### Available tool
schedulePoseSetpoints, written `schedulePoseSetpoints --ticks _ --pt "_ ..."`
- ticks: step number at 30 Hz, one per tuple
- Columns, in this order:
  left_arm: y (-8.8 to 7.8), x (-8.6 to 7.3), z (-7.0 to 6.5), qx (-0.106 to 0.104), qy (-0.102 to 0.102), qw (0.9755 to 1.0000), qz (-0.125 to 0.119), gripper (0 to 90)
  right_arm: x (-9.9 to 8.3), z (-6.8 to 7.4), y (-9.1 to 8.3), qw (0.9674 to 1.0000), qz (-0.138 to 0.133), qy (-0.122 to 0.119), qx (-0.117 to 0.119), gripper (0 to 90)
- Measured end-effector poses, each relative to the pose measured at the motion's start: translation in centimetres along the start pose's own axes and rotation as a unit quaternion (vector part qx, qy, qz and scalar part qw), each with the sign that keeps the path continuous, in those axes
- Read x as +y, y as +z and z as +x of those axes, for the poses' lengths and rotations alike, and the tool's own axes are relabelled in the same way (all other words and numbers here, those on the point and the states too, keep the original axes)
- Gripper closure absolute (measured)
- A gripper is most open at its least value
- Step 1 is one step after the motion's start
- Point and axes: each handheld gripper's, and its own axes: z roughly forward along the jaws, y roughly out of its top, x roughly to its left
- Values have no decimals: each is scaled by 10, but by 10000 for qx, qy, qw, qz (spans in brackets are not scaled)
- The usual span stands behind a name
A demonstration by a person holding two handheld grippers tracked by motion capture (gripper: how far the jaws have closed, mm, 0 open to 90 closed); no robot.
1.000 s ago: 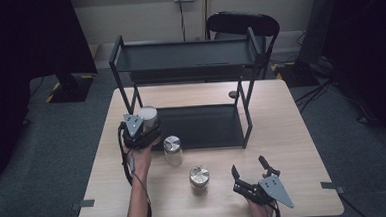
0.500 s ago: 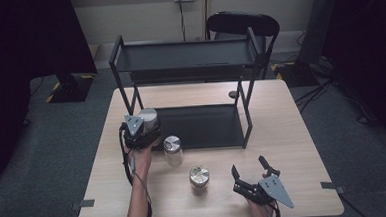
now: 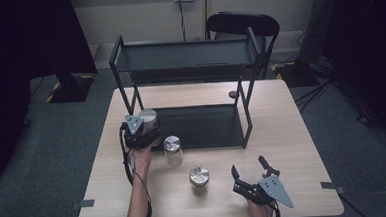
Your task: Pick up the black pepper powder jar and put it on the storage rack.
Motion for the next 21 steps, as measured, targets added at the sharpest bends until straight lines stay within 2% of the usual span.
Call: schedulePoseSetpoints --ticks 5,21 --pt "1 0 1 -30 -7 10000 -17 341 0 0 0 10000 -3 -9 1 33" --pt "2 -1 -3 37 155 9999 16 341 0 0 0 10000 3 -9 -7 33"
